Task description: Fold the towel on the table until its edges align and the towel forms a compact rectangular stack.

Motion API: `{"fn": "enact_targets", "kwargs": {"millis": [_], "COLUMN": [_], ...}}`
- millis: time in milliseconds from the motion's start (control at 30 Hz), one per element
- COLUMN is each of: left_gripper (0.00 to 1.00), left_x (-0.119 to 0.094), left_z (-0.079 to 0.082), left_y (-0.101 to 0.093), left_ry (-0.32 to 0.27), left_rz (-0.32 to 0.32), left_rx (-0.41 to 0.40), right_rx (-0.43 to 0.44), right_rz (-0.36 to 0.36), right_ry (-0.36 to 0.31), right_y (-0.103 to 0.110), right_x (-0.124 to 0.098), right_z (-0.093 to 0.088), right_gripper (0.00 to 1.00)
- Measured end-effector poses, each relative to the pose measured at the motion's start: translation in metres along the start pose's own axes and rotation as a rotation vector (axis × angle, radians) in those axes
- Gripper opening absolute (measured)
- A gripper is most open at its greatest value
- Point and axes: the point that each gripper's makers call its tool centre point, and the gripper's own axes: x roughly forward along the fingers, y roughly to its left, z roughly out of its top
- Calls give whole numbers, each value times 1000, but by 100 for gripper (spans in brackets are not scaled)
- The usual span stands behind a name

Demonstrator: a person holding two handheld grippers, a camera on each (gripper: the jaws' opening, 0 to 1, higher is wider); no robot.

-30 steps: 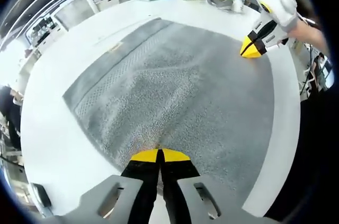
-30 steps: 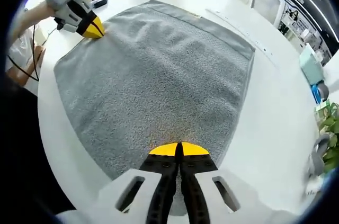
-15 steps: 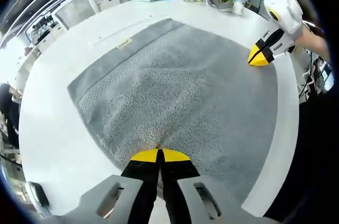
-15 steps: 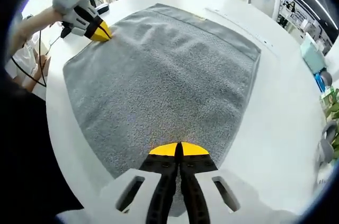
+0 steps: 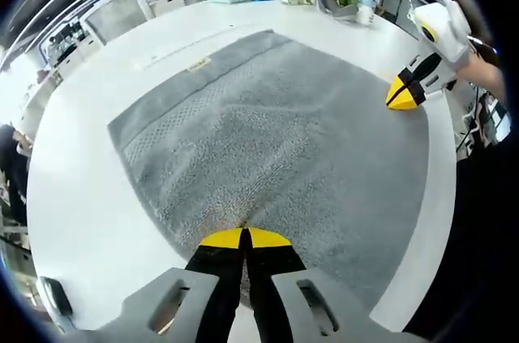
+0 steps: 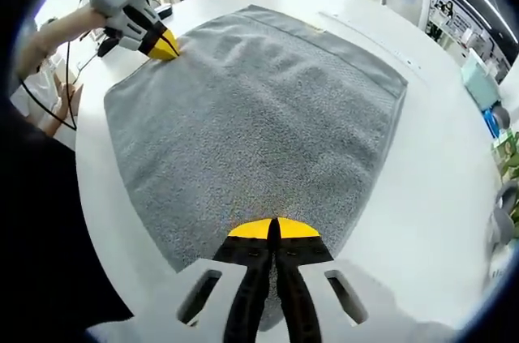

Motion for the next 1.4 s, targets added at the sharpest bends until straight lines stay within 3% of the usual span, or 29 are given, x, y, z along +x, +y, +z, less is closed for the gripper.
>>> {"fn": "enact_targets", "kwargs": {"millis": [667, 967, 1300, 1400], "left_gripper": [1, 1, 1, 1], "left_x": [-1, -2, -3, -3], "left_z": [0, -1, 0, -1], "left_y": [0, 0, 2, 1], "left_ry": [-21, -78, -174, -202], "left_rz": [-12, -19, -67, -67], "left_rx": [3, 1, -61, -45], "right_rx": [12, 34, 126, 130], "right_rz": [6, 8, 13, 10], "right_ry": [-14, -32, -98, -120], "right_y": [6, 6, 5, 6], "right_x": [-2, -2, -2, -2], "right_z": [-3, -3, -2, 0], "right_gripper": [0, 0, 0, 0]}}
